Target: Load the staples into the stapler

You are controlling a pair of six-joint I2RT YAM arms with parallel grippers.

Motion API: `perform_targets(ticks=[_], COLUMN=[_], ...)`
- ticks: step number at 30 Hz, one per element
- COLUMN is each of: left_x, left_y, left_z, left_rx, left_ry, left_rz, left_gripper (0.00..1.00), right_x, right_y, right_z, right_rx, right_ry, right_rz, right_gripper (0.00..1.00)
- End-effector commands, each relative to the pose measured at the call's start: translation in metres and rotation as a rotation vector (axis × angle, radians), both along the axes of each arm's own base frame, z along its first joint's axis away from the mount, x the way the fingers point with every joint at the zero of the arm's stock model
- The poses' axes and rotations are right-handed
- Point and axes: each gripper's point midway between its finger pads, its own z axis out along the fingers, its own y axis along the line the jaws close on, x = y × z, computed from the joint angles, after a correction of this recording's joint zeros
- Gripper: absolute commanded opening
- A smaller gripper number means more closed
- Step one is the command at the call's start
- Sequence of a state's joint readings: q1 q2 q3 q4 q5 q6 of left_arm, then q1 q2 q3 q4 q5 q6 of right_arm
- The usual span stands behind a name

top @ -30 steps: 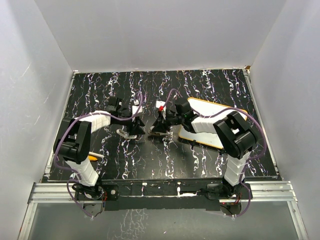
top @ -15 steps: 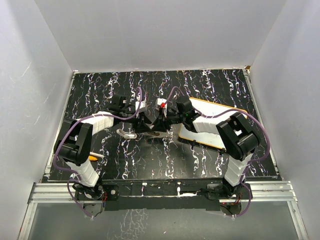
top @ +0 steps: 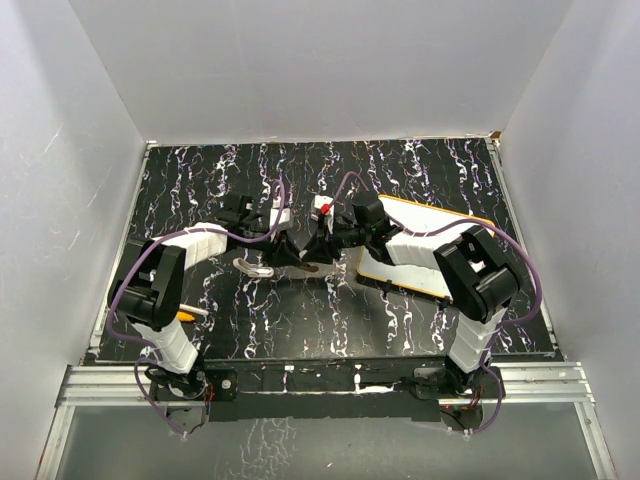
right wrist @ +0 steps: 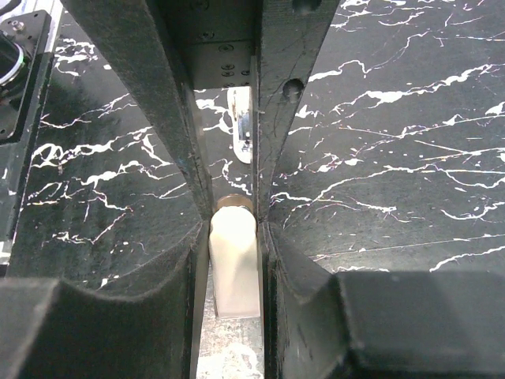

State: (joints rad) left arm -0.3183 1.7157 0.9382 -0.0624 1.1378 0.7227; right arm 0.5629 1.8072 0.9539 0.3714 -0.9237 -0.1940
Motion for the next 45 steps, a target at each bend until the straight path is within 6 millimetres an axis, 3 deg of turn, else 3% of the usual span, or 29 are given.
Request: perform_targets(ticks=[1, 8, 9, 12, 20, 28, 38, 45], left_x=[-0.004, 0.001, 0.001, 0.003, 0.006, 0.013, 0.007, 0.006], left_y=[-0.006, -0.004, -0.003, 0.002, 0.01, 0.015, 0.016, 0.015], left_z=[0.008, 0.0, -0.002, -0.009, -0.019, -0.025, -0.031, -0.036], left_rx=[-0.047, -0.022, -0.009, 0.03, 0.09, 0.131, 0.129, 0.126], left_ry=[-0.012, -0.019, -0.024, -0.05, -0.084, -0.105, -0.111, -0.115], left_rz=[-0.05, -0.026, -0.023, -0.011, 0.004, 0.01, 0.015, 0.01], left_gripper=[0.24, 0.0, 0.0, 0.0, 0.0, 0.0, 0.0, 0.0], right_x=[0.006, 0.006, 0.006, 0.008, -0.002, -0.012, -0.019, -0.012], right_y=[0.012, 0.007, 0.003, -0.009, -0.033, -0.049, -0.06, -0.063], right_z=[0.054, 0.053, 0.061, 0.06, 0.02, -0.002, -0.026, -0.042], right_rx=[0.105, 0.118, 0.128, 0.126, 0.042, 0.002, -0.065, -0.131], right_ry=[-0.107, -0.098, -0.119, -0.152, -0.191, -0.186, -0.104, -0.002], right_rz=[0.029, 0.032, 0.029, 0.015, 0.01, -0.012, -0.054, -0.117], right_gripper=[0.08, 0.08, 0.08, 0.08, 0.08, 0.12, 0.16, 0.24])
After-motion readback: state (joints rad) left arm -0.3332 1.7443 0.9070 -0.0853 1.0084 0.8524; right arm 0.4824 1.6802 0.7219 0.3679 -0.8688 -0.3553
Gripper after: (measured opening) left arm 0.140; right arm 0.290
